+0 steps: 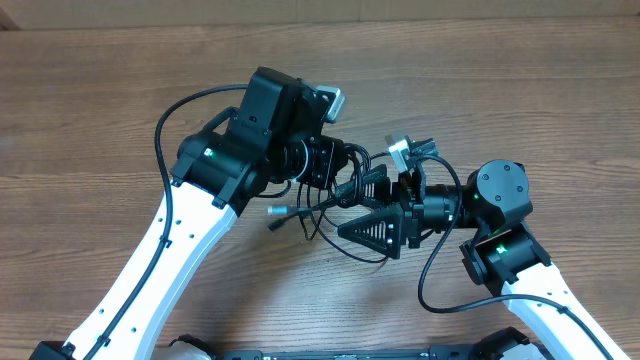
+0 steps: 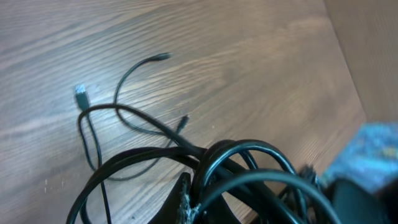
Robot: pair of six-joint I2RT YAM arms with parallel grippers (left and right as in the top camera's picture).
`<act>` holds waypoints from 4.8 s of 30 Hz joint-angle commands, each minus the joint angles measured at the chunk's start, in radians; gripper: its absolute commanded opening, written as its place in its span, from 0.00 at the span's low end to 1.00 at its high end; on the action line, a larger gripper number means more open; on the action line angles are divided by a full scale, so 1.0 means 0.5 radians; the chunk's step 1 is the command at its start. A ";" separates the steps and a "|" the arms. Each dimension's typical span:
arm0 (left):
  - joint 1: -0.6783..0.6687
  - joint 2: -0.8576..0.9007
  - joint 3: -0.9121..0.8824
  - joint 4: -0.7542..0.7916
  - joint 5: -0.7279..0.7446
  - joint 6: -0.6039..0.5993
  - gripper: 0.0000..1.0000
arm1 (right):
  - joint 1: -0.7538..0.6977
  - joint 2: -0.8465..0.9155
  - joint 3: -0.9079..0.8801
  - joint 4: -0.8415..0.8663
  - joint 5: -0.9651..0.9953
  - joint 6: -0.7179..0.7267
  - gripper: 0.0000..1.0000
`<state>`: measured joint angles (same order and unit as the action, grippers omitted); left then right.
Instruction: Untangle cables
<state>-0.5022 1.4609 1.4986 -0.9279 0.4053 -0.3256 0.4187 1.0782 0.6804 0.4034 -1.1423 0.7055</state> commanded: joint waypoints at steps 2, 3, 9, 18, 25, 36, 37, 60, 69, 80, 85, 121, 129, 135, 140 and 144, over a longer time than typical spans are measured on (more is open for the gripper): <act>0.008 -0.016 0.021 0.050 -0.401 -0.614 0.04 | 0.114 -0.005 0.021 0.006 -0.127 0.007 1.00; 0.008 -0.016 0.021 0.048 -0.491 -0.797 0.04 | 0.122 -0.005 0.021 0.005 -0.127 0.008 1.00; 0.008 -0.016 0.021 0.049 -0.616 -1.418 0.04 | 0.164 -0.005 0.021 -0.034 -0.126 0.007 1.00; 0.008 -0.016 0.021 0.050 -0.925 -1.661 0.04 | 0.184 -0.005 0.021 -0.249 -0.113 -0.001 1.00; 0.009 -0.016 0.021 0.086 -1.124 -1.659 0.04 | 0.184 -0.005 0.021 -0.376 -0.114 -0.030 1.00; 0.010 -0.016 0.021 0.055 -0.887 -0.217 0.04 | 0.179 -0.005 0.021 -1.247 0.671 -0.195 1.00; 0.009 -0.016 0.021 0.041 -0.842 -0.076 0.04 | 0.179 -0.005 0.021 -1.286 0.736 -0.195 1.00; 0.008 -0.046 0.022 -0.184 0.706 1.027 0.04 | 0.179 -0.005 0.021 -1.383 1.719 -0.041 1.00; 0.032 -0.226 0.024 -0.147 0.747 1.025 0.04 | 0.179 -0.005 0.021 -1.720 2.124 -0.034 1.00; 0.248 -0.535 0.024 -0.112 0.739 1.017 0.04 | 0.179 -0.005 0.021 -1.823 2.155 -0.036 1.00; 0.250 -0.512 0.023 -0.193 0.560 1.003 0.04 | 0.179 -0.005 0.021 -1.826 2.155 -0.035 1.00; -0.075 0.939 0.021 0.115 -0.293 1.775 0.67 | -0.087 -0.005 0.021 -2.292 2.416 0.209 1.00; -0.146 1.057 0.021 0.190 -0.281 1.830 0.66 | -0.087 -0.005 0.021 -2.277 2.416 0.209 1.00; -0.211 1.106 0.021 0.196 -0.288 1.917 0.66 | -0.087 -0.005 0.021 -2.276 2.416 0.208 1.00; -0.216 1.125 0.021 0.250 -0.293 1.917 0.63 | -0.087 -0.005 0.021 -2.276 2.416 0.209 1.00; -0.216 1.141 0.021 0.266 -0.293 1.917 0.63 | -0.087 -0.005 0.021 -2.276 2.416 0.209 1.00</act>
<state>-0.6090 2.0052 1.4956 -0.7990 0.2600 0.6102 0.3801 1.0763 0.6880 -0.7410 0.0528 0.8150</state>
